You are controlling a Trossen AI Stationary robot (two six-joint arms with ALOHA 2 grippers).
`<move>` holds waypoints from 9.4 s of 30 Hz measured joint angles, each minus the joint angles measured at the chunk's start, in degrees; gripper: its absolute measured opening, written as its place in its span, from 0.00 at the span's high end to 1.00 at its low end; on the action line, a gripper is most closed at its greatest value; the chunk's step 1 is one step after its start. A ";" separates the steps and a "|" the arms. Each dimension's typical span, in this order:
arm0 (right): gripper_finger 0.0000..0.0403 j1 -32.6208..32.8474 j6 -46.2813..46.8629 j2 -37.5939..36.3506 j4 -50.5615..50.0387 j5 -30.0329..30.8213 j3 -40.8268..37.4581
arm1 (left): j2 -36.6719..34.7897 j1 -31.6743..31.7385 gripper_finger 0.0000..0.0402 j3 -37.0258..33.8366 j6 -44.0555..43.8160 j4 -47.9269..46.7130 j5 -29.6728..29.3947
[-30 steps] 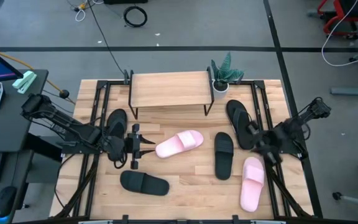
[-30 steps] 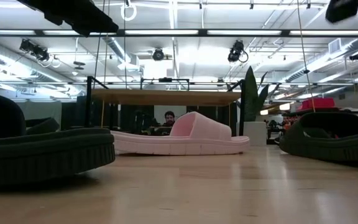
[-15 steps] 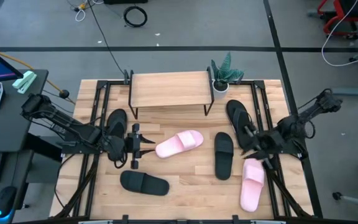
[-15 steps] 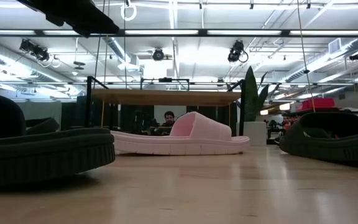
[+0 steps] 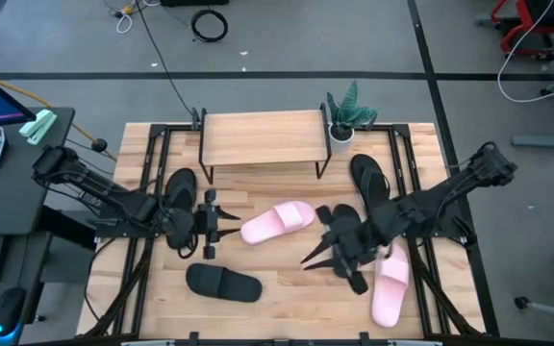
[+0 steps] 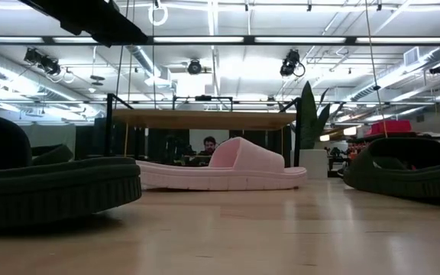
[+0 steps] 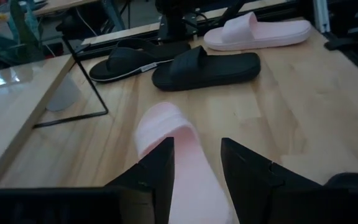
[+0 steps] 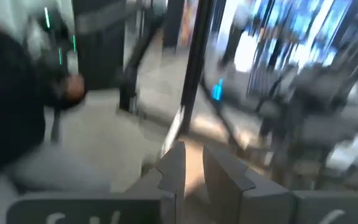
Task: Pick and place slides into the shelf
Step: Put the left pink slipper on the shelf
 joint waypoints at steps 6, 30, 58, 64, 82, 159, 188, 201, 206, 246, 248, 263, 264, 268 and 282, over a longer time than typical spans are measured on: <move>0.84 -1.97 9.34 3.84 -8.92 2.00 1.07 | 0.00 2.18 0.65 0.00 -0.27 0.03 -0.02; 0.84 -5.69 59.07 1.94 -34.97 38.66 1.07 | 7.92 6.18 0.69 0.00 8.79 3.36 6.03; 0.84 -7.08 43.47 1.21 -31.58 38.60 1.07 | 49.78 17.01 0.51 18.17 29.82 27.11 6.15; 0.84 -6.95 43.93 1.21 -31.90 38.57 1.07 | 51.06 17.31 0.56 21.28 29.68 25.51 6.32; 0.84 -6.91 50.21 1.21 -31.93 37.20 1.07 | 51.04 20.70 0.72 21.31 23.53 24.66 6.82; 0.84 -6.97 51.37 1.23 -33.50 37.48 1.04 | -3.42 50.97 0.97 -0.24 25.32 8.28 -3.84; 0.84 -6.97 49.31 1.23 -33.51 37.48 1.04 | 5.60 62.32 0.94 -0.96 25.25 11.96 5.16; 0.84 -6.97 48.36 1.23 -33.50 37.48 1.04 | 5.46 62.29 0.77 -1.07 28.17 12.96 2.52; 0.84 -6.97 48.31 1.23 -33.51 37.48 1.04 | 5.49 62.32 0.76 -1.18 28.41 14.01 1.22; 0.84 -6.93 48.88 1.23 -33.51 37.46 1.04 | 5.60 59.66 0.57 14.08 5.72 -15.29 3.83; 0.84 -6.93 48.90 1.23 -33.48 37.46 1.04 | 5.91 59.63 0.57 14.09 5.69 -15.16 3.83; 0.84 -6.93 48.83 1.23 -33.50 37.45 1.04 | 6.64 61.09 0.67 14.10 4.27 -15.03 4.11; 0.84 -6.93 48.82 1.23 -33.49 37.44 1.04 | 6.66 61.11 0.70 14.10 4.25 -14.95 4.05; 0.84 -6.93 48.81 1.23 -33.50 37.46 1.04 | 6.69 61.11 0.91 14.07 4.33 -14.65 3.46; 0.84 -6.93 48.65 1.23 -33.50 37.46 1.04 | 6.82 55.85 0.96 13.84 8.68 -9.18 3.85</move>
